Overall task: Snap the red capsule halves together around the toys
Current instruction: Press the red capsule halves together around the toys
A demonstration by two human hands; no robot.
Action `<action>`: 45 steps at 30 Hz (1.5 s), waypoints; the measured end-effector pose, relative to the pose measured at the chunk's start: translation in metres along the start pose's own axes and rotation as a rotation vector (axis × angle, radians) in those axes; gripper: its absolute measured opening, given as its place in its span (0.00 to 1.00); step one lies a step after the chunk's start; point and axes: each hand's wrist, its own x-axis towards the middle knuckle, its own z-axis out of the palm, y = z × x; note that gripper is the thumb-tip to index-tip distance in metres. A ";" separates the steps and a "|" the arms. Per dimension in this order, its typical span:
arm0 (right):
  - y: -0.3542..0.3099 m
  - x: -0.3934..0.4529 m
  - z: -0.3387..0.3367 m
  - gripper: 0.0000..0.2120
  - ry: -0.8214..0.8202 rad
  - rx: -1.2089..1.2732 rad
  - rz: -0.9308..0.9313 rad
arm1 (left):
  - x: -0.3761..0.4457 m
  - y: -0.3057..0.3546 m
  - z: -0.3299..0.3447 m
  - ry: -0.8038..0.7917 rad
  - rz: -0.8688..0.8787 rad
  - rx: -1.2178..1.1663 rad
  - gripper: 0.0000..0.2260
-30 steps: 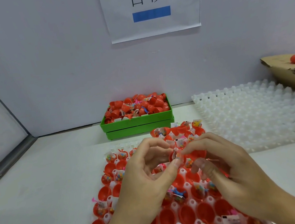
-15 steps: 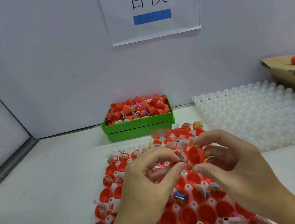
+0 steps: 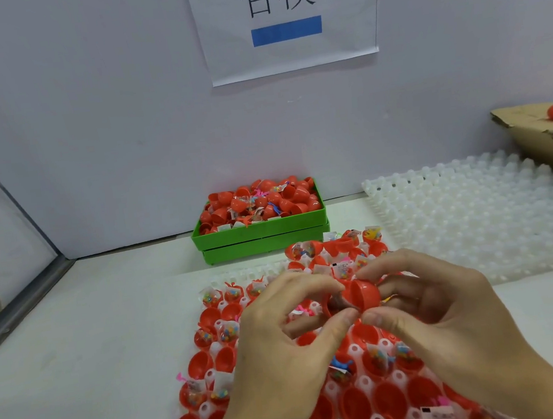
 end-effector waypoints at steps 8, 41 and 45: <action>0.002 0.000 -0.002 0.18 -0.011 -0.092 -0.076 | -0.001 -0.001 0.002 0.088 -0.009 0.037 0.14; 0.002 -0.002 -0.001 0.19 -0.021 -0.073 -0.024 | 0.000 -0.002 -0.009 -0.146 0.020 0.088 0.15; 0.001 0.000 -0.003 0.18 -0.019 -0.128 -0.042 | 0.000 -0.002 -0.006 -0.096 0.003 0.080 0.16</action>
